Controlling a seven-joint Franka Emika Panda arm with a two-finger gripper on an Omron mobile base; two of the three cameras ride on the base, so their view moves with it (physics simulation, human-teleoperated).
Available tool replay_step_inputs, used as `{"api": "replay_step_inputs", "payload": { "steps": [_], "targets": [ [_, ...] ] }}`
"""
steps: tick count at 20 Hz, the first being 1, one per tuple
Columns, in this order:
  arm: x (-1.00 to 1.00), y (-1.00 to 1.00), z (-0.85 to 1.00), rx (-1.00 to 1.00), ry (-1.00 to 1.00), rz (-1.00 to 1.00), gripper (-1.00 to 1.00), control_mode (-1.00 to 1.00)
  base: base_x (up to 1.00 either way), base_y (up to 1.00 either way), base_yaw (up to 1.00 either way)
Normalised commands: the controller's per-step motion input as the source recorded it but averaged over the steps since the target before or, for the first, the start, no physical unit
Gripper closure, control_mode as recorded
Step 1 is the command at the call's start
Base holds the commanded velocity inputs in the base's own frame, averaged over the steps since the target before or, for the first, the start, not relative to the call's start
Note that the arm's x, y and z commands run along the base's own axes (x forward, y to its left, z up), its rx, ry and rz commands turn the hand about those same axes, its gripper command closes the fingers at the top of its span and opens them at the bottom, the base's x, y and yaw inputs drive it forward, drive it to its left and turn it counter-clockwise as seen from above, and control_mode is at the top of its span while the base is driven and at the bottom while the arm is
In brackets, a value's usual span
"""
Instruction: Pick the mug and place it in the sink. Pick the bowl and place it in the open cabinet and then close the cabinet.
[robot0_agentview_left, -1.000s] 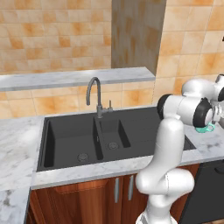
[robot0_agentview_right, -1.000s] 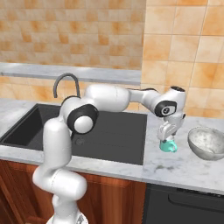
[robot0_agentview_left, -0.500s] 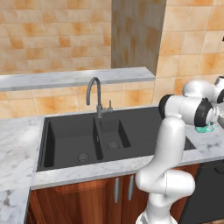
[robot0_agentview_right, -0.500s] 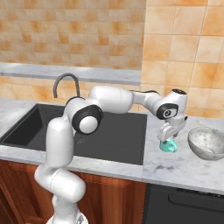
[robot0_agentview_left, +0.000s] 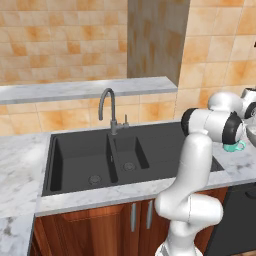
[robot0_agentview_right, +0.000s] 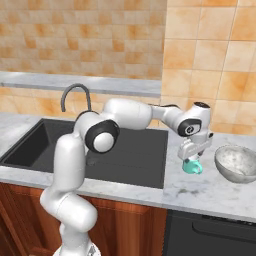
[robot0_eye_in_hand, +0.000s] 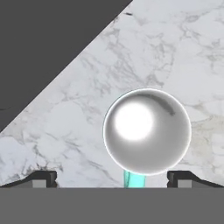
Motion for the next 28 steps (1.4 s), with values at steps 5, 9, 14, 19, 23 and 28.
{"api": "replay_step_inputs", "payload": {
  "steps": [5,9,14,19,23,28],
  "targets": [
    [0.02,-0.21,-0.16,0.0,0.01,0.07,-1.0,-1.0,0.0,0.0,0.0],
    [0.0,-0.21,-0.01,0.0,0.0,0.05,-1.0,-1.0,0.0,0.0,0.0],
    [0.06,-0.16,-0.09,0.0,0.02,0.01,-1.0,-1.0,0.0,0.0,0.0],
    [0.13,-0.09,-0.23,0.0,0.06,0.0,-1.0,-1.0,0.0,0.0,0.0],
    [0.13,-0.15,-0.18,0.0,0.05,0.0,-1.0,-1.0,0.0,0.0,0.0],
    [0.18,-0.2,-0.16,0.01,0.07,0.01,-1.0,-1.0,0.0,0.0,0.0]
  ]
}}
